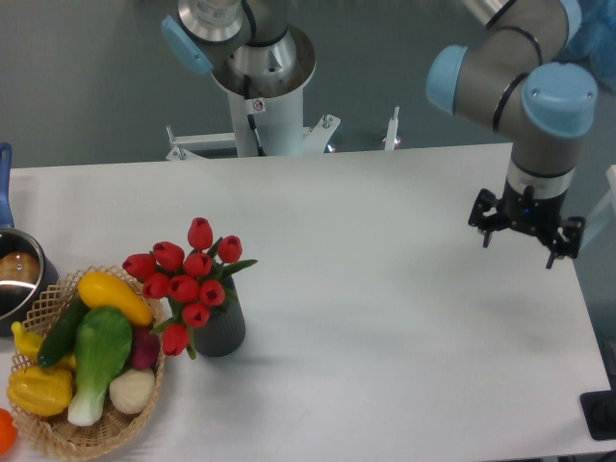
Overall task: Pick up the flowers from the vase
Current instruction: 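Move the open gripper across the table toward the red tulip vase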
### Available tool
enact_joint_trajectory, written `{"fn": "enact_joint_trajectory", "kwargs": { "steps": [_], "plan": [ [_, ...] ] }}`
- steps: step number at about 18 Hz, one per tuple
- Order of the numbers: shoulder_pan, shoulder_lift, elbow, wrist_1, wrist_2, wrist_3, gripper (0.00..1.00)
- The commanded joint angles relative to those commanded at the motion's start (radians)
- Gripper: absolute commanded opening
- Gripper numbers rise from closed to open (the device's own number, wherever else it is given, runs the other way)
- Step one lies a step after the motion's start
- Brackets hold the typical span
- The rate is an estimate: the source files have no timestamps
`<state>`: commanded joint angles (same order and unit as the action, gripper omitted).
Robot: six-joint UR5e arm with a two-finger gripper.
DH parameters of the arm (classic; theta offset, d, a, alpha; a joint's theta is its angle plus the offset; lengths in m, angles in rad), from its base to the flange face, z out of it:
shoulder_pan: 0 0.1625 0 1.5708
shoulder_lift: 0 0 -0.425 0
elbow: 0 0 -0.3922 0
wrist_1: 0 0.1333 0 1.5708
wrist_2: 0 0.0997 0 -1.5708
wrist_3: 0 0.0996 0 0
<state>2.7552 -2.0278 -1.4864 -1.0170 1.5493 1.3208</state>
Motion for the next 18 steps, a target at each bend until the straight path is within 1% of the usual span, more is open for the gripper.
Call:
{"fn": "enact_joint_trajectory", "kwargs": {
  "steps": [4, 6, 9, 10, 12, 13, 14, 17, 18],
  "plan": [
    [-0.014, 0.008, -0.009, 0.002, 0.003, 0.0, 1.0],
    [-0.014, 0.001, -0.002, 0.002, 0.008, -0.002, 1.0],
    [-0.012, 0.003, -0.018, 0.021, -0.001, -0.009, 1.0],
    [-0.012, 0.011, -0.035, 0.029, -0.011, -0.011, 1.0],
    [-0.017, 0.02, -0.083, 0.055, -0.069, -0.017, 1.0],
    [-0.019, 0.043, -0.119, 0.069, -0.098, -0.02, 1.0],
    [-0.031, 0.058, -0.144, 0.081, -0.103, -0.021, 1.0],
    [-0.071, 0.078, -0.152, 0.084, -0.103, -0.021, 1.0],
    [-0.087, 0.086, -0.169, 0.087, -0.101, -0.018, 1.0]
  ]
}}
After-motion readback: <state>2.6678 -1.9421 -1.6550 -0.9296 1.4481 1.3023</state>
